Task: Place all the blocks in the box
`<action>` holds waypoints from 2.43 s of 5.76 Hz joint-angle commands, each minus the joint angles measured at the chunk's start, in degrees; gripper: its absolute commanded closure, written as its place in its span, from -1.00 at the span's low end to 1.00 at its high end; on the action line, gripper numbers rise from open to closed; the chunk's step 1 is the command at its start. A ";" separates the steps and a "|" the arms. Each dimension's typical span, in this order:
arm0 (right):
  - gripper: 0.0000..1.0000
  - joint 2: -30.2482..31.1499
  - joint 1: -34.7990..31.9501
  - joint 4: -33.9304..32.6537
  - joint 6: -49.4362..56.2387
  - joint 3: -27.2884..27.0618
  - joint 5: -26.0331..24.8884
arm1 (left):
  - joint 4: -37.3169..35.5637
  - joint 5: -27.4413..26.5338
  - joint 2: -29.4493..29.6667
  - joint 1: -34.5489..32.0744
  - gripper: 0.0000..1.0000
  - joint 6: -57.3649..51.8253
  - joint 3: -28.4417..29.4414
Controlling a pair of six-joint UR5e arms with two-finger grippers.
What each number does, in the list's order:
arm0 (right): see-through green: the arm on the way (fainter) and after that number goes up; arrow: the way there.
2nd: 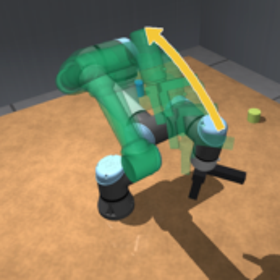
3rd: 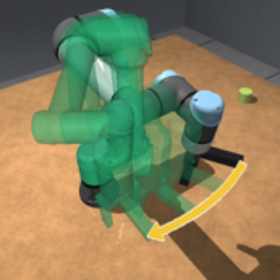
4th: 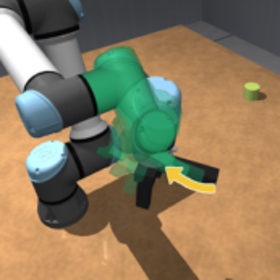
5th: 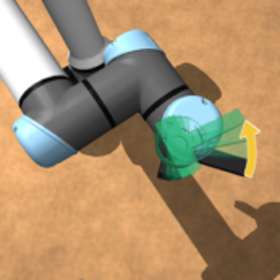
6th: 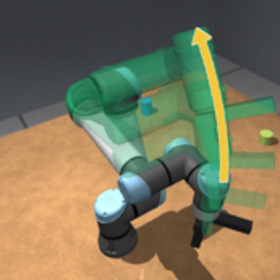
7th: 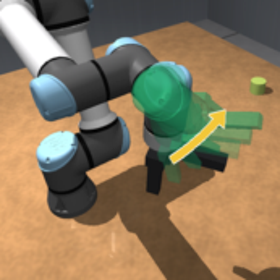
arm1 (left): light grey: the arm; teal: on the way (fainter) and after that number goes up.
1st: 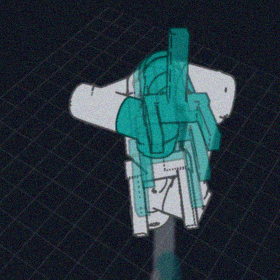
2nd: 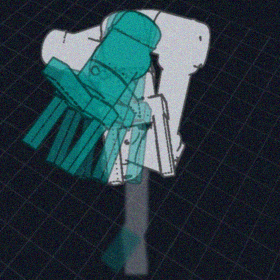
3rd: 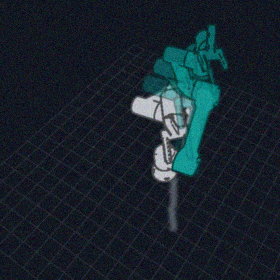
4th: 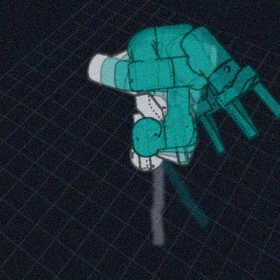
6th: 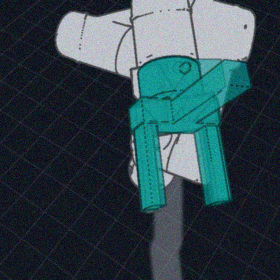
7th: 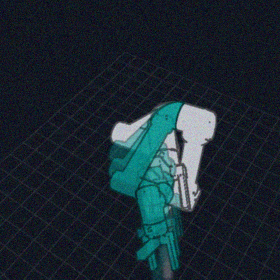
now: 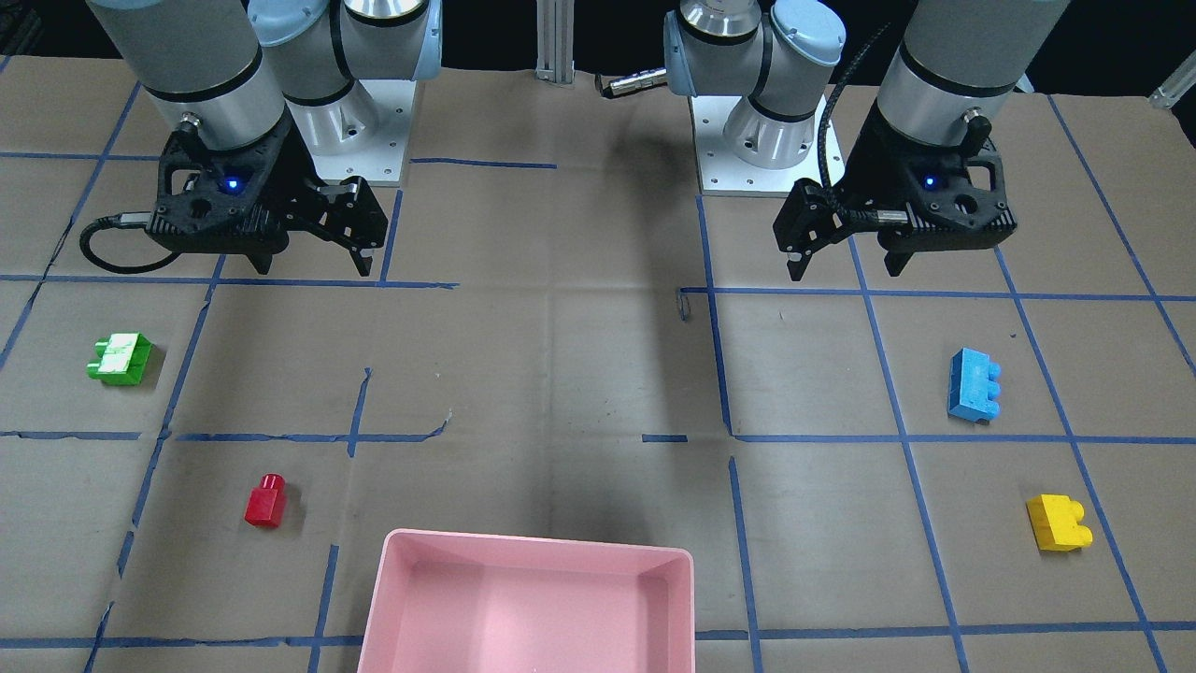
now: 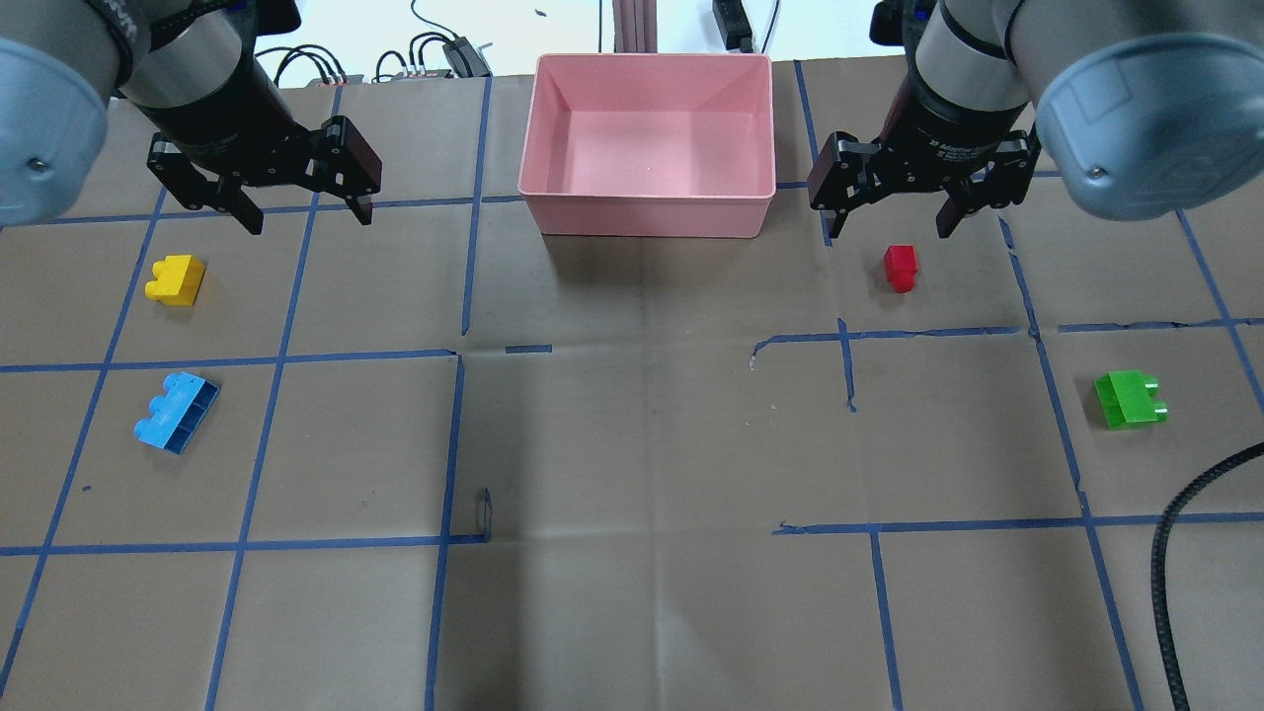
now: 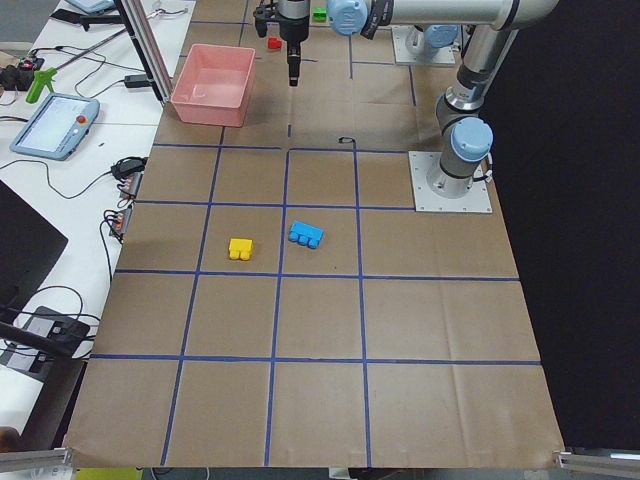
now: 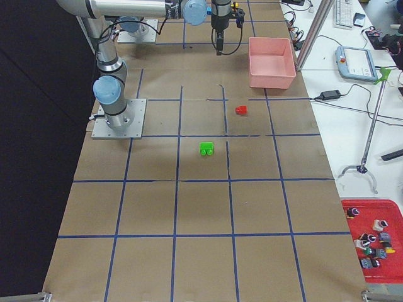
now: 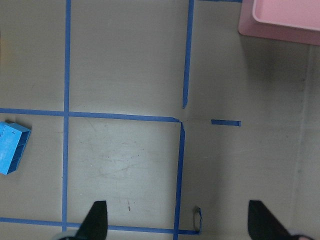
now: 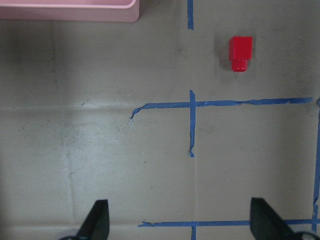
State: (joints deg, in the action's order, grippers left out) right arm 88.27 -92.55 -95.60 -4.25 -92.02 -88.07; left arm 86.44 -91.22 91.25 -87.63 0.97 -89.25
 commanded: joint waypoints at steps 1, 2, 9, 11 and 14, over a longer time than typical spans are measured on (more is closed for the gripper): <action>-1.00 -0.03 0.00 -0.02 0.03 0.00 0.01 | -0.05 -0.10 -0.11 0.00 -1.00 0.00 -0.05; -1.00 -0.12 0.00 -0.02 0.03 0.09 0.01 | 0.04 -0.10 -0.11 0.09 -1.00 0.00 -0.05; -1.00 1.20 20.00 -0.20 30.57 0.00 -1.76 | -0.74 -0.01 3.03 26.67 -1.00 -32.53 -2.16; -1.00 1.20 26.60 0.41 38.76 -0.09 -2.01 | -4.60 -0.01 6.12 30.57 -0.99 -51.76 -2.33; -0.99 -1.16 28.73 -11.31 42.73 -5.16 -2.10 | -18.08 0.17 6.74 35.68 -0.99 -65.28 -12.31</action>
State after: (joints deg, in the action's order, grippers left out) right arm 88.42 -64.74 -102.14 37.32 -95.07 -90.17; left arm 73.97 -90.99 97.87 -52.73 -61.07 -97.97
